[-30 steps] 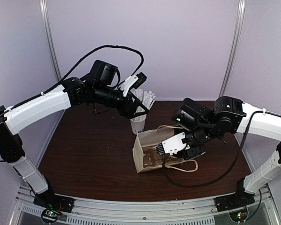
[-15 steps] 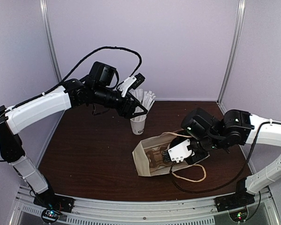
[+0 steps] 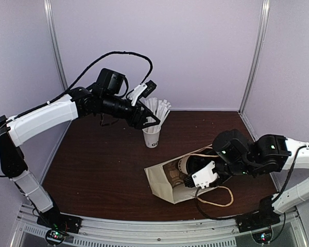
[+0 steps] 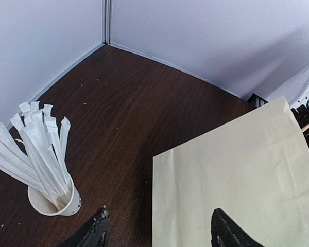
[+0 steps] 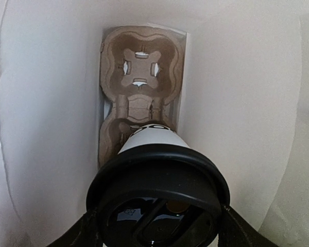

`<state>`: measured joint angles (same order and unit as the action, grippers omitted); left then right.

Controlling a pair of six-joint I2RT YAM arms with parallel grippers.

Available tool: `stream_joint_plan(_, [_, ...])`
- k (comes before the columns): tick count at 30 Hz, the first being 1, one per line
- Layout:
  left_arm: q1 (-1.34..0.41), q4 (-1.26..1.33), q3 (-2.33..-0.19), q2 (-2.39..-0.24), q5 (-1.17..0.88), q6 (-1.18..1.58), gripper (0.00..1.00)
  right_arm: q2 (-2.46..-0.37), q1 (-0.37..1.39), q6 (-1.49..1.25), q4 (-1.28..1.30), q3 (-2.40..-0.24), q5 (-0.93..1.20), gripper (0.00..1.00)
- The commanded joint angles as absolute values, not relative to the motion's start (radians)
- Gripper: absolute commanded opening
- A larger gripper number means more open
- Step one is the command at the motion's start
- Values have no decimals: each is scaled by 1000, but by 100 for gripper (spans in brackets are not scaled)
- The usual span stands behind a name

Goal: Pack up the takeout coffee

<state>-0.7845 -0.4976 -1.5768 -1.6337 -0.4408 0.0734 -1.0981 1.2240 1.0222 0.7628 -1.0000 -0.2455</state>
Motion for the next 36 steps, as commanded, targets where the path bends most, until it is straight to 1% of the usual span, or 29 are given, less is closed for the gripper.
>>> stream_joint_plan(1, [-778,-442,-1575,-1650,-484,83,68,-1126,1227,1056,642,-963,-310,50])
stream_joint_plan(5, [-776,-443,-1569,-1648,-485,83,68,-1155,1216,1066,624,-954,-333,50])
stream_joint_plan(23, [-758,-424,-1542,-1660,-531,93,68,-1283,1128,1029,623,-996,-298,50])
stream_joint_plan(26, [-751,-441,-1555,-1683,-565,107,68,-1288,1128,1026,638,-1033,-296,50])
stream_joint_plan(31, [-716,-534,-1590,-1729,-492,123,67,-1295,1128,1045,632,-1080,-303,50])
stream_joint_plan(33, [-698,-572,-1600,-1755,-511,122,67,-1301,1127,1058,616,-1083,-312,50])
stream_joint_plan(36, [-689,-564,-1574,-1762,-545,123,66,-1309,1120,1075,591,-1072,-312,50])
